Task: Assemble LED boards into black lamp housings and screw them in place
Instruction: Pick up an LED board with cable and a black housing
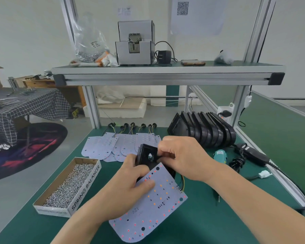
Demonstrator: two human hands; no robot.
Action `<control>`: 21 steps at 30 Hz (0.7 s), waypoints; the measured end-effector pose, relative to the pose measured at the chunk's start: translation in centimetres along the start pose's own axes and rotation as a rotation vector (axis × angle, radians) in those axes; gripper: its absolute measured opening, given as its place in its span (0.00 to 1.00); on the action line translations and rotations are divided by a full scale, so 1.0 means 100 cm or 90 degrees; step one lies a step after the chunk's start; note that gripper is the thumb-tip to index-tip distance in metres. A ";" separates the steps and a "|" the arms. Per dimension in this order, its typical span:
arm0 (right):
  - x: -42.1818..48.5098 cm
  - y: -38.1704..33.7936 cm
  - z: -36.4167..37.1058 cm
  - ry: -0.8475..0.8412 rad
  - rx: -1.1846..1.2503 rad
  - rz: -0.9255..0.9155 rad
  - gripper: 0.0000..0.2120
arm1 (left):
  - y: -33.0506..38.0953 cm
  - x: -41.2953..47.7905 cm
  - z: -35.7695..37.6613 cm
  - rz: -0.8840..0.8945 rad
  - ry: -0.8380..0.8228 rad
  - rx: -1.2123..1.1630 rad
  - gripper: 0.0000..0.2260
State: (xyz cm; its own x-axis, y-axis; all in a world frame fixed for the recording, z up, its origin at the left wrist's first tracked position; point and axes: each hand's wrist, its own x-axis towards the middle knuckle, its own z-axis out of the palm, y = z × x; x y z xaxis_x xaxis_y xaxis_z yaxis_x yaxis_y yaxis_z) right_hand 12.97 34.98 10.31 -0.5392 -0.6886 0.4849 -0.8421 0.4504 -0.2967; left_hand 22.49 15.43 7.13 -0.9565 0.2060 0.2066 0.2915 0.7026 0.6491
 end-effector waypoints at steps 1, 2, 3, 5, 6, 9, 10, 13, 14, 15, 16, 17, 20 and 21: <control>0.000 0.000 0.001 0.019 -0.021 -0.006 0.05 | 0.002 0.000 0.000 0.010 -0.011 0.011 0.14; 0.000 0.001 0.002 0.037 -0.018 -0.012 0.07 | 0.004 0.000 -0.001 0.019 -0.019 0.020 0.14; 0.000 0.002 0.003 0.049 0.003 -0.018 0.08 | 0.005 0.000 0.000 0.027 -0.021 0.024 0.14; 0.001 0.004 0.006 0.057 0.068 -0.010 0.09 | 0.006 0.000 0.000 0.034 -0.012 0.018 0.13; 0.001 0.006 0.007 0.056 0.099 0.014 0.11 | 0.006 0.000 0.000 0.034 -0.009 0.012 0.14; 0.002 0.012 0.008 0.051 0.159 0.166 0.22 | 0.007 -0.001 0.003 0.041 -0.004 0.008 0.15; 0.002 0.012 0.009 0.070 0.141 0.183 0.23 | 0.008 -0.001 0.004 0.039 0.001 0.000 0.14; -0.002 0.002 0.012 0.195 -0.120 0.017 0.14 | 0.009 0.001 0.006 0.019 0.034 -0.037 0.12; -0.004 0.000 0.014 0.217 -0.194 -0.049 0.11 | 0.009 0.002 0.006 0.021 0.046 -0.039 0.12; -0.006 0.000 0.015 0.215 -0.235 -0.087 0.09 | 0.010 0.002 0.006 0.024 0.053 -0.038 0.12; -0.008 0.002 0.015 0.198 -0.249 -0.113 0.07 | 0.010 0.002 0.007 0.024 0.058 -0.036 0.12; -0.010 0.005 0.015 0.171 -0.252 -0.132 0.03 | 0.010 0.002 0.008 0.020 0.063 -0.034 0.12; -0.017 0.015 0.013 0.079 -0.209 -0.144 0.10 | 0.008 -0.001 0.011 0.015 0.057 -0.034 0.12; -0.018 0.016 0.013 0.073 -0.181 -0.142 0.10 | 0.008 -0.001 0.011 0.017 0.047 -0.034 0.12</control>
State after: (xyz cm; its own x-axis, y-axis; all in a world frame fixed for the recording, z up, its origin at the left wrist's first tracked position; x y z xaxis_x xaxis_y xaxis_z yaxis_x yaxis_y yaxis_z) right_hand 12.60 36.25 7.91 -0.3243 -0.7270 0.6052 -0.8926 0.4470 0.0587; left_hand 22.83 16.74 6.84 -0.9455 0.1716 0.2766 0.3188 0.6595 0.6807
